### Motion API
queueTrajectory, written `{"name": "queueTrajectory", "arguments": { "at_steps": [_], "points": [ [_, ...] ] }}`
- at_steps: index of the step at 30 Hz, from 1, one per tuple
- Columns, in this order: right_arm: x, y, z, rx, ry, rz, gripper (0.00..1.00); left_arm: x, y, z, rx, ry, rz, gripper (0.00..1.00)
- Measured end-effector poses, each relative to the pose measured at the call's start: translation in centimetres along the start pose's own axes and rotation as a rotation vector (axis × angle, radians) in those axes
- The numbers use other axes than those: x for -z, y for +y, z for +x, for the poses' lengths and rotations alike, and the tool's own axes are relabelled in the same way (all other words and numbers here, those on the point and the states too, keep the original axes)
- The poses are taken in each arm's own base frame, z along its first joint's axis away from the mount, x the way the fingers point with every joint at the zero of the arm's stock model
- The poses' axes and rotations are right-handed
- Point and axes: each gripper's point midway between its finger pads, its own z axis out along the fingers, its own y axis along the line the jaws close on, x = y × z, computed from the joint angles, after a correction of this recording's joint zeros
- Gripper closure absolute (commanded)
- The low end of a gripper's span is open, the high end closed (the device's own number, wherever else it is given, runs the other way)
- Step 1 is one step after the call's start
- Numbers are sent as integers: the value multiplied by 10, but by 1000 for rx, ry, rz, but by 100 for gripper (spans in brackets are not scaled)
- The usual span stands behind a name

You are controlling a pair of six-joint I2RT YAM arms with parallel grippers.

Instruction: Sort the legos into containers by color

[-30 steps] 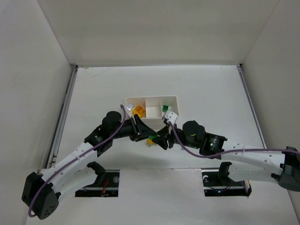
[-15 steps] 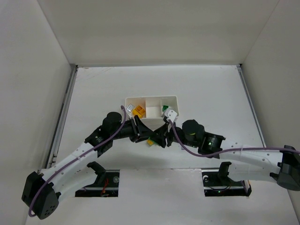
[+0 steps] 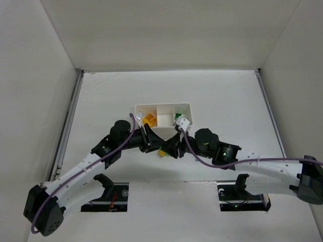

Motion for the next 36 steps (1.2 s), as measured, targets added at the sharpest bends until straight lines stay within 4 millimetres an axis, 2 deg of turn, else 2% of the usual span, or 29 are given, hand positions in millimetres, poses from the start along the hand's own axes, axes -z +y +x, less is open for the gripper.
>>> {"name": "queueTrajectory", "arguments": {
  "at_steps": [3, 8, 10, 12, 17, 20, 23, 26, 29, 32, 36],
  "points": [
    [0, 0, 0, -5, 0, 0, 62, 0, 0, 0, 0, 1, 1, 84],
    [0, 0, 1, -7, 3, -2, 73, 0, 0, 0, 0, 0, 0, 82],
    [0, 0, 1, -10, 4, -4, 76, 0, 0, 0, 1, 0, 0, 77],
    [0, -1, 1, -18, 4, -5, 78, 0, 0, -1, 1, -3, 0, 64],
    [0, -10, -2, -48, -3, 14, 78, 1, -1, -9, 2, -32, 10, 49],
    [0, -17, -4, -65, -9, 35, 78, 5, -2, -20, 3, -83, 17, 46],
    [0, -24, -6, -80, -15, 54, 78, 13, -3, -36, -5, -158, 24, 48],
    [1, -36, -10, -101, -31, 91, 77, 25, -7, -53, -37, -259, 39, 58],
    [1, -57, -17, -135, -68, 167, 77, 35, -15, -64, -99, -351, 55, 59],
    [-3, -83, -16, -191, -84, 279, 78, 34, -15, -60, -176, -393, 51, 55],
    [-13, -110, -12, -270, -89, 422, 78, 19, -11, -46, -295, -406, 5, 48]
  ]
}}
